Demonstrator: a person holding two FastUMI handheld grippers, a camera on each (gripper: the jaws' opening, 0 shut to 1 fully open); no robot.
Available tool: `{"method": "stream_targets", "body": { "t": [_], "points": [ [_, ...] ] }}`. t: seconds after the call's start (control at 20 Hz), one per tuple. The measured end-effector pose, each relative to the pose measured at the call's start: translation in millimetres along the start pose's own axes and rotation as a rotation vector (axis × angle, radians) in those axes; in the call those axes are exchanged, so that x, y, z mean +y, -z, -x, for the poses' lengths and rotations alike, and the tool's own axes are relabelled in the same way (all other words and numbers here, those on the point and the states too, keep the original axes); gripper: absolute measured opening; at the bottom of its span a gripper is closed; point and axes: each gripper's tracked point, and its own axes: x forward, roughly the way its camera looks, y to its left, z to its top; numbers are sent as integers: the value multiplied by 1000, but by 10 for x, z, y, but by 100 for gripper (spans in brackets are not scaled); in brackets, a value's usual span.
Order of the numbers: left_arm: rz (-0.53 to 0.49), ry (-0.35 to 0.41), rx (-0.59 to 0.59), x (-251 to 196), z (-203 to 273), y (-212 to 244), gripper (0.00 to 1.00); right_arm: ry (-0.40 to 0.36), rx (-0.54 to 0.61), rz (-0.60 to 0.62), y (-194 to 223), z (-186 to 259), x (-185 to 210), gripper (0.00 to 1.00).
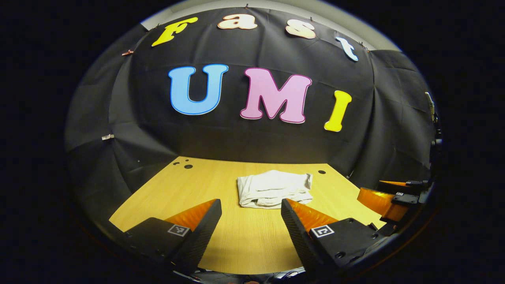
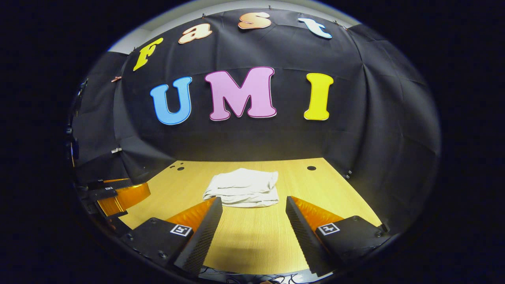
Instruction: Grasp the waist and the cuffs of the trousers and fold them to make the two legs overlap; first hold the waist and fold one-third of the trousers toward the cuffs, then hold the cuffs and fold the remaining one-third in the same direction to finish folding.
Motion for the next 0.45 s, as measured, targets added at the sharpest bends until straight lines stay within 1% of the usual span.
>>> {"method": "stream_targets", "body": {
  "t": [0.25, 0.45],
  "points": [
    [-23, 29, 16, -39, -25, 67, 96, 10, 8, -3, 60, 50, 27, 98],
    [-57, 18, 61, -14, -76, 208, 96, 21, 16, -26, 111, 45, 10, 98]
  ]
}}
